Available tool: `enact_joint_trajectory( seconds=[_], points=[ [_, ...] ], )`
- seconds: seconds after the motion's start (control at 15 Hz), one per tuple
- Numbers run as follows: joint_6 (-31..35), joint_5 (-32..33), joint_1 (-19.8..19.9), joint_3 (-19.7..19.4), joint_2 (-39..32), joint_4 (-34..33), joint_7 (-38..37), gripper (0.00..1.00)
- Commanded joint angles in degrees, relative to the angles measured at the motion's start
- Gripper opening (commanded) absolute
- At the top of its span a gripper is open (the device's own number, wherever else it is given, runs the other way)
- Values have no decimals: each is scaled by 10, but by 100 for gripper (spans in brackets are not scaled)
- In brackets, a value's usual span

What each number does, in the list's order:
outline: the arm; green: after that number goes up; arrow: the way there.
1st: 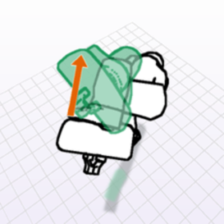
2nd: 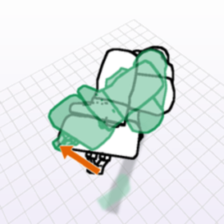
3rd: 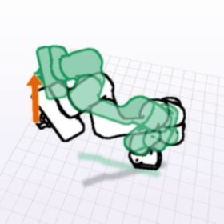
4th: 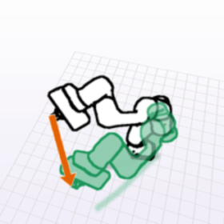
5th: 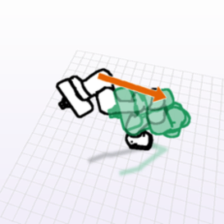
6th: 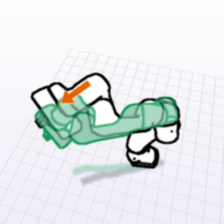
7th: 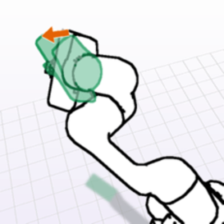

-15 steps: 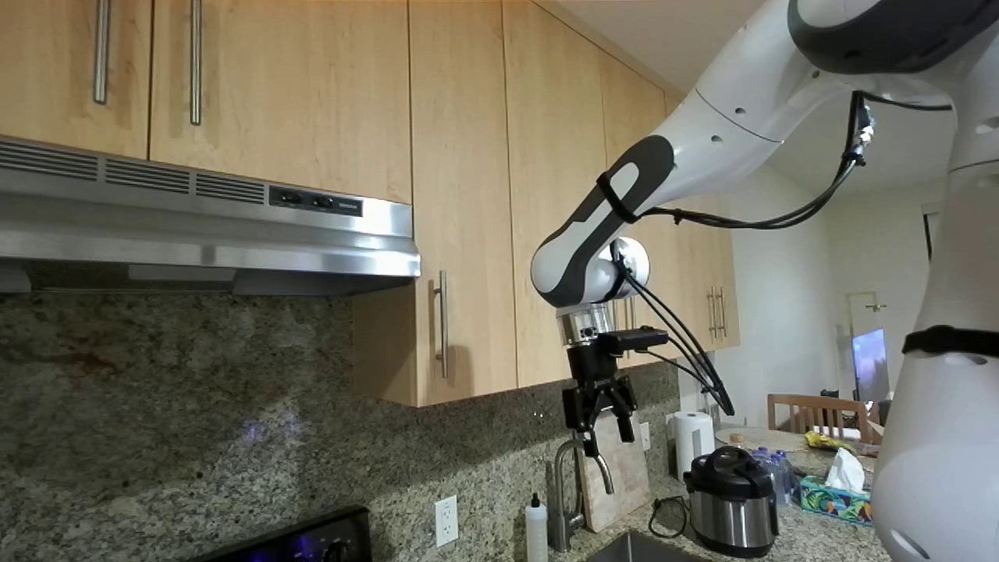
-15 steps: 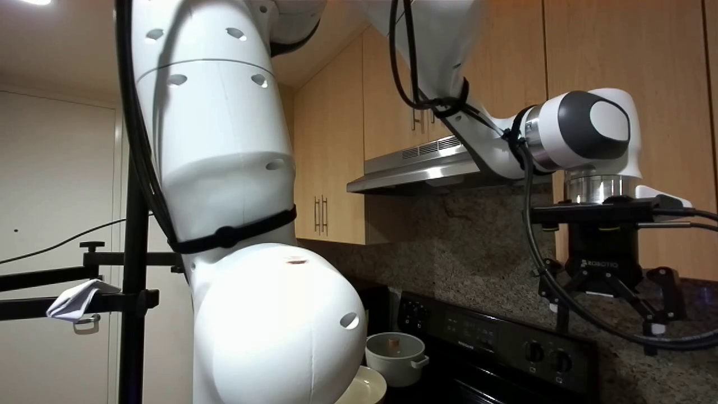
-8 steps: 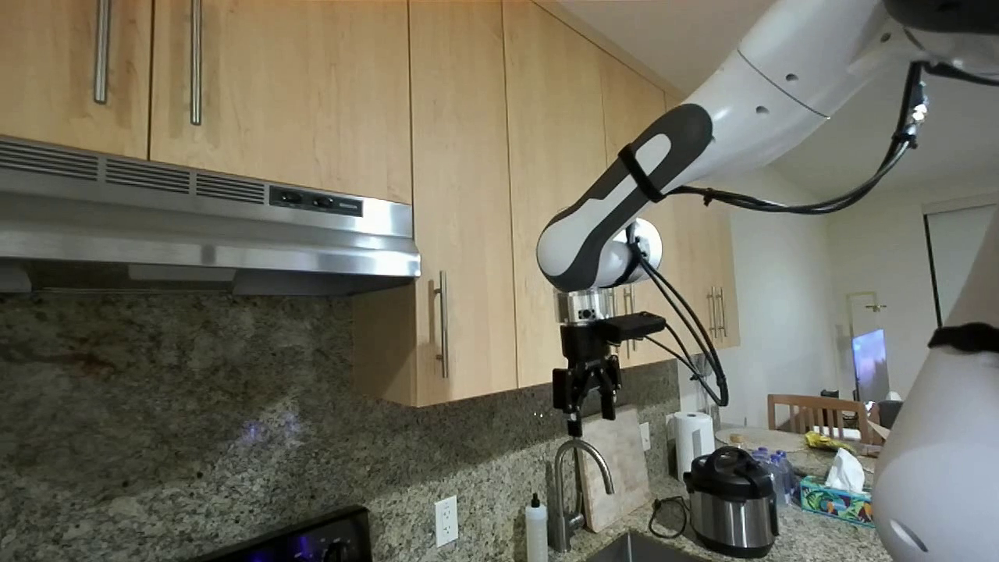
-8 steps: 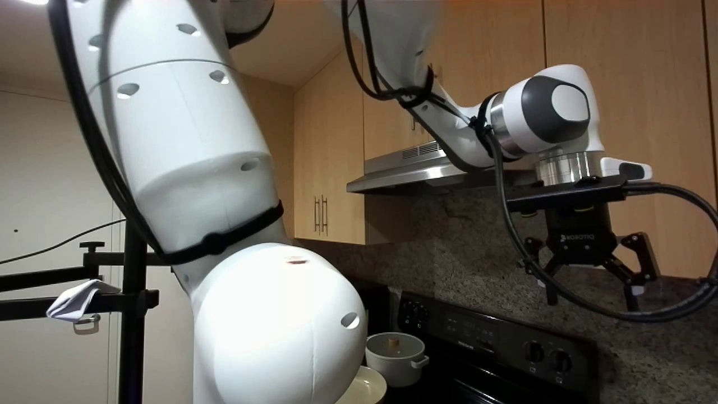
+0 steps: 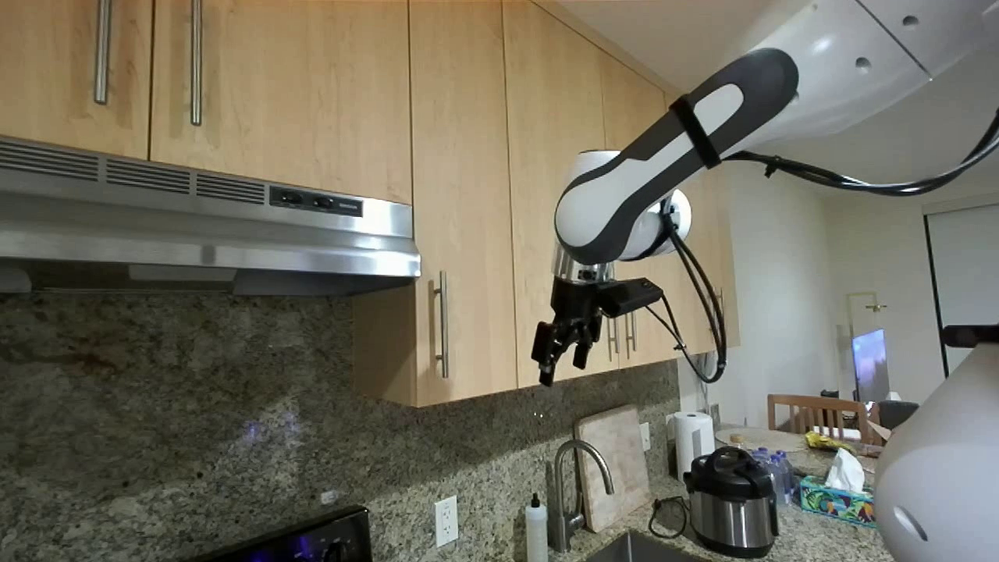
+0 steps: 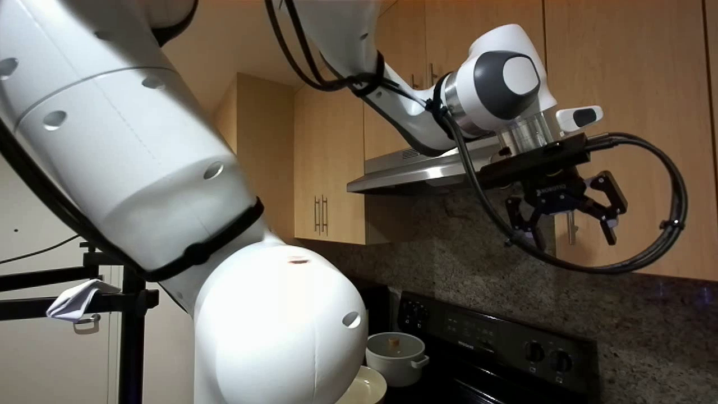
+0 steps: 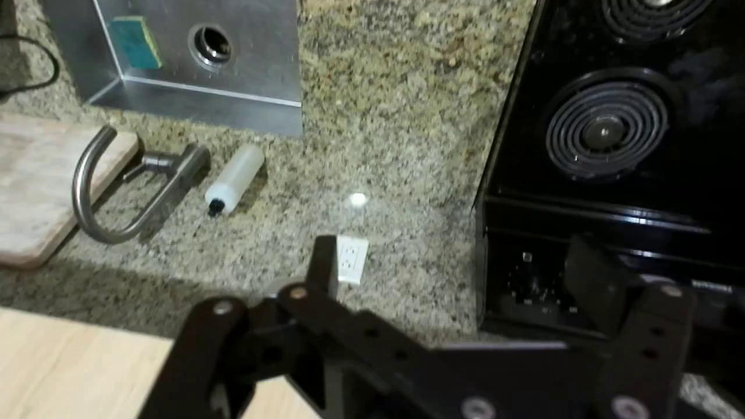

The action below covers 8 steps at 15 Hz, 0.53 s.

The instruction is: Open and close the upper right cupboard

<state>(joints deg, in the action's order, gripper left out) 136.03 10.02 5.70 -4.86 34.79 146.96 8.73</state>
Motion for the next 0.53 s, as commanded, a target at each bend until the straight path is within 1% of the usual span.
enact_joint_trajectory(
  seconds=[0.0,0.27,0.47],
  points=[
    [99,0,6,19,16,7,-52,100],
    [225,-11,18,61,-2,3,-154,100],
    [306,-52,-8,71,-7,25,-190,100]
  ],
)
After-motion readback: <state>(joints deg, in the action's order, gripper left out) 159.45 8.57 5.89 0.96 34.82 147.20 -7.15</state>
